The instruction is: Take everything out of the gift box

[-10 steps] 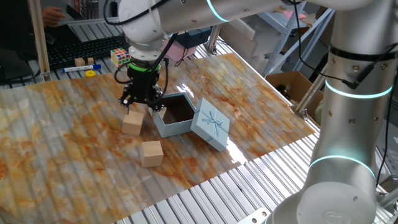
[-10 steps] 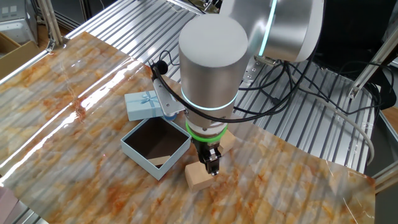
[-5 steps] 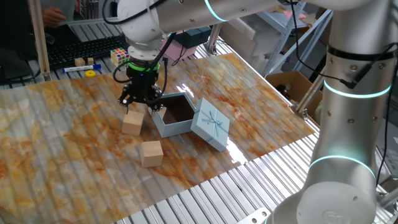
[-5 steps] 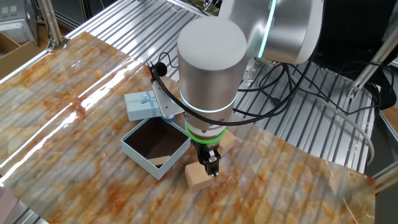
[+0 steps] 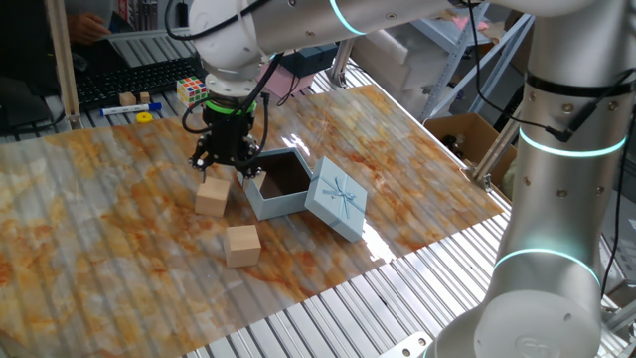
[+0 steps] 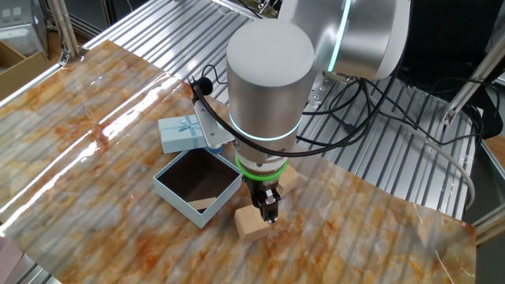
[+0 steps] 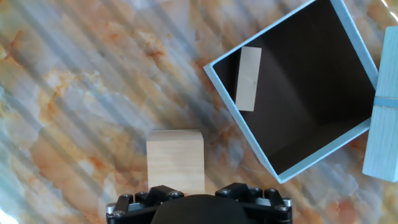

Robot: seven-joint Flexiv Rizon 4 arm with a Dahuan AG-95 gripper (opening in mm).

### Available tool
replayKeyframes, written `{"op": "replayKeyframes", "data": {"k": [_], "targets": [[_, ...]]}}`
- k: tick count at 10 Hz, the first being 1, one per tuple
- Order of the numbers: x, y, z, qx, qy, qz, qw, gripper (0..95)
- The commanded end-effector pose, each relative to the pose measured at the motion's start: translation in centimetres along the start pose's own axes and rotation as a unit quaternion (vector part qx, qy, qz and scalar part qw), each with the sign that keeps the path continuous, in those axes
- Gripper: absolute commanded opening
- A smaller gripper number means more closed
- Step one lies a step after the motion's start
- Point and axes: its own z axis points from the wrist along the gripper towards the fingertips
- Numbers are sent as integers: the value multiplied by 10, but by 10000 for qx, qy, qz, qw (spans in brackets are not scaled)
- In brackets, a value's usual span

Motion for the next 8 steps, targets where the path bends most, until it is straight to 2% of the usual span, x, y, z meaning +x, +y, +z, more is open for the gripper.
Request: {"op": "replayKeyframes", "data": {"k": [1,5,6,7,8], "targets": [[0,0,0,0,6,-2,10000,760],[0,0,0,0,6,-2,10000,760],[-40,-124,-56,-464,-646,-1595,9840,760],[-40,-132,-60,-547,-630,-1698,9819,760],[-41,-134,-60,-540,-632,-1728,9814,760]]}}
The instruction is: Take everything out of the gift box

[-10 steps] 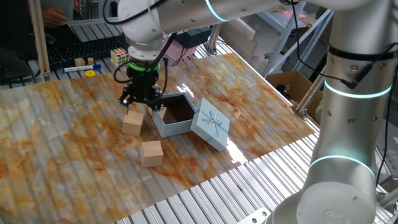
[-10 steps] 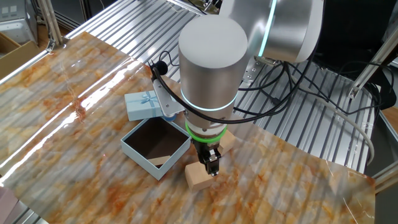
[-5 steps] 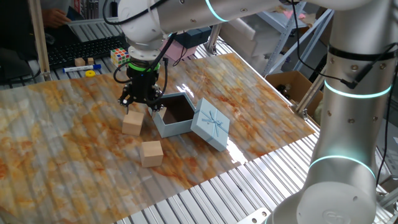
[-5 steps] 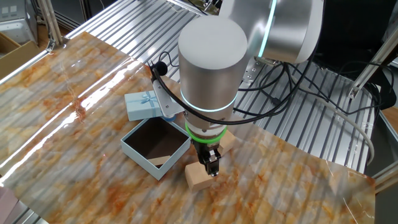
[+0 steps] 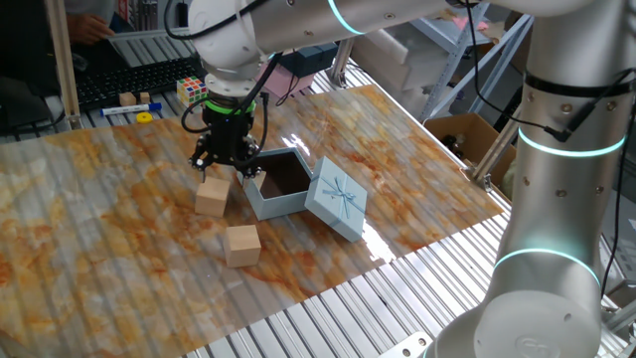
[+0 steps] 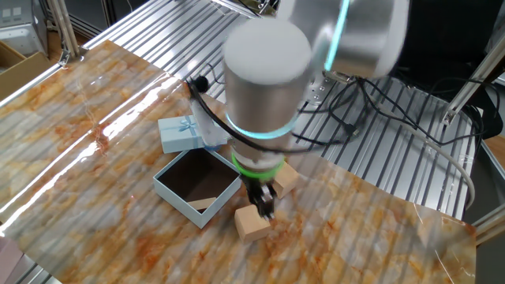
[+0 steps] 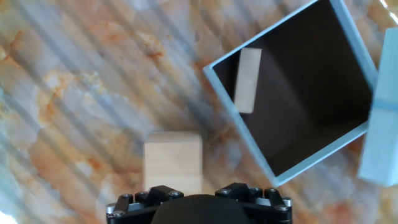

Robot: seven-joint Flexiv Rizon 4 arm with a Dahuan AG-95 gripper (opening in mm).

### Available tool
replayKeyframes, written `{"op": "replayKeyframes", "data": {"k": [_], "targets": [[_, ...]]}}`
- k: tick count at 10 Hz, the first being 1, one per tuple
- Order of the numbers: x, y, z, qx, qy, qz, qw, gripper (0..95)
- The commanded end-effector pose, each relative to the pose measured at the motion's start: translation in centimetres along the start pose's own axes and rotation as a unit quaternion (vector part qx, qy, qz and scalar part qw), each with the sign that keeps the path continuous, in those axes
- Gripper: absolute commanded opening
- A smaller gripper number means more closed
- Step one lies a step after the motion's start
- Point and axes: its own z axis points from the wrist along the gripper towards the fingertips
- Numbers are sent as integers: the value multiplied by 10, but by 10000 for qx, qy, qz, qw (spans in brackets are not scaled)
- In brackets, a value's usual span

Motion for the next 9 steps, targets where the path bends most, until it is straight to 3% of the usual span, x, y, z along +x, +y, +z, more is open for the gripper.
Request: {"op": "replayKeyframes", "data": {"k": [1,4,5,6,8,9], "targets": [[-29,-115,-48,-418,-632,-1590,9844,760],[-29,-119,-50,-134,-407,-1001,9941,760],[-29,-119,-50,-190,-360,-859,9955,760],[-29,-119,-50,-305,-225,-763,9964,760],[-26,-118,-50,-337,-117,-558,9978,760],[-25,-118,-49,-261,-64,-426,9987,570]]}}
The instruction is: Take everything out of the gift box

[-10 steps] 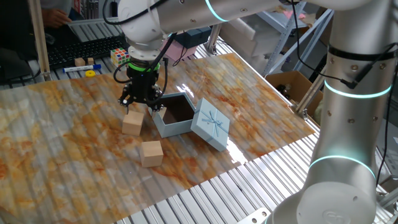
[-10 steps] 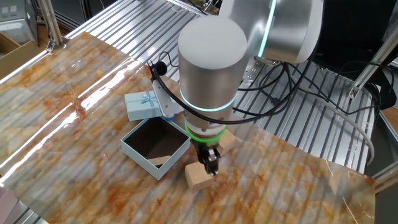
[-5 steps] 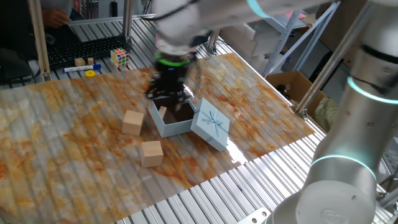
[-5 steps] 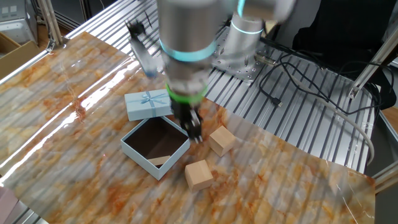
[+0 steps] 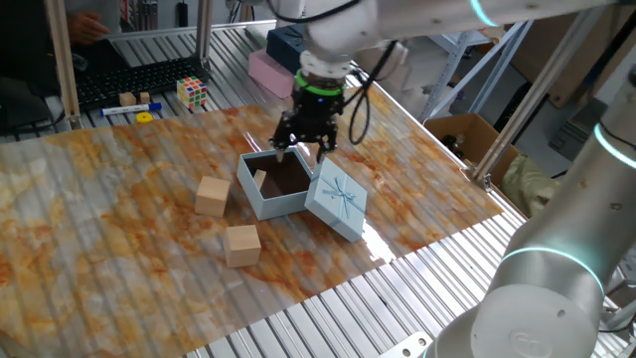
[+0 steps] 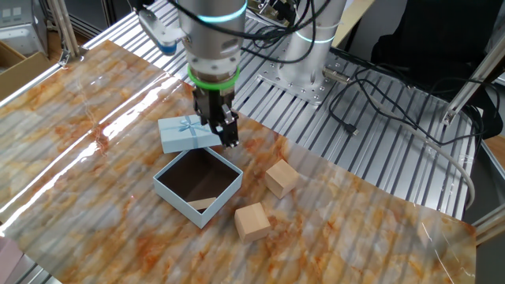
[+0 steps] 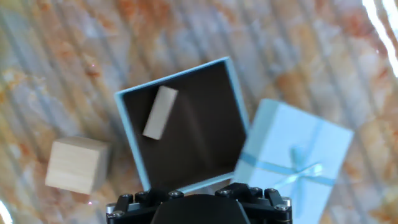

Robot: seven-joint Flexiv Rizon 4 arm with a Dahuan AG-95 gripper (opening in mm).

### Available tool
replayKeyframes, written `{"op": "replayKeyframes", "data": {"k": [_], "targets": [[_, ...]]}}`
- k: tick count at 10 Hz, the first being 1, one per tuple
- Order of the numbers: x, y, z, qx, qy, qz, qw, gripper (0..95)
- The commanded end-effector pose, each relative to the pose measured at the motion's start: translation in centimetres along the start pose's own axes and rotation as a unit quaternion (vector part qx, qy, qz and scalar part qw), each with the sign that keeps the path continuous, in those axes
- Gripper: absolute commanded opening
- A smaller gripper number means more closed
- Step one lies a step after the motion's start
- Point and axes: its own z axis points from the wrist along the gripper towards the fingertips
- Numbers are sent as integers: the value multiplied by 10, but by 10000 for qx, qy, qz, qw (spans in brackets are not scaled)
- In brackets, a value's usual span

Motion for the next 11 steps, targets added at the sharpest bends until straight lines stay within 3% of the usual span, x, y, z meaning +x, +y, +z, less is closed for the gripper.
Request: {"op": "replayKeyframes", "data": {"k": [1,2,4,8,11], "targets": [[-2,2,1,6,416,743,9964,570],[-4,7,4,-103,492,859,9950,570],[-12,24,15,-61,496,1179,9918,570],[-22,47,32,-2,442,1509,9876,570],[-35,56,49,48,427,1661,9852,570]]}}
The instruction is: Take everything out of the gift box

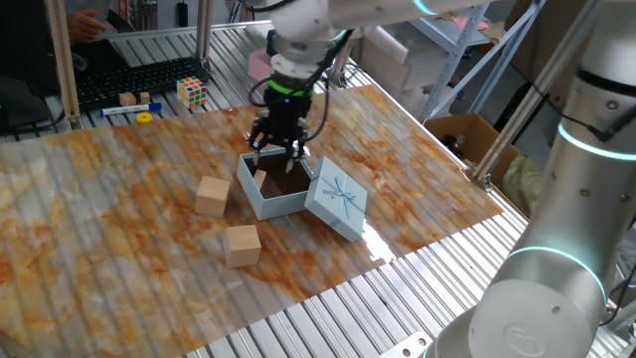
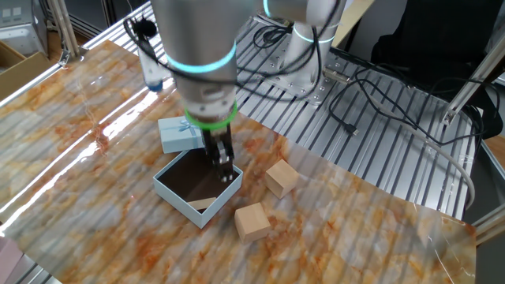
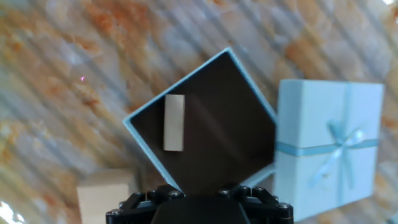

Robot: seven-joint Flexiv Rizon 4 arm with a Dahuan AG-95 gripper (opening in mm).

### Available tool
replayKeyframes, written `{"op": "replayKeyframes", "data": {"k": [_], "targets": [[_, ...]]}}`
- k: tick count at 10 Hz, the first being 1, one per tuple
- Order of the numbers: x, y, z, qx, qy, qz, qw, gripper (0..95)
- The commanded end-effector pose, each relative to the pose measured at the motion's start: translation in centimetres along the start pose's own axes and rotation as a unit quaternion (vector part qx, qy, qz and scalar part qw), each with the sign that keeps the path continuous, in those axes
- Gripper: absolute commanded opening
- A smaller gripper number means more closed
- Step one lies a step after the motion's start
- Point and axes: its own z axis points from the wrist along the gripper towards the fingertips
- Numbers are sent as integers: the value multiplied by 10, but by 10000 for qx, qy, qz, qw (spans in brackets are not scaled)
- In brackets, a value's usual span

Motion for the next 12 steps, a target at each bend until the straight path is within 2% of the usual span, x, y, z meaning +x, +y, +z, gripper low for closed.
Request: {"op": "replayKeyframes", "data": {"k": [1,4,7,12], "targets": [[-11,6,11,23,-20,73,10000,570],[-22,10,21,39,-62,177,9998,570],[-28,13,27,51,-63,327,9994,570],[-39,8,34,26,-45,401,9992,570]]}}
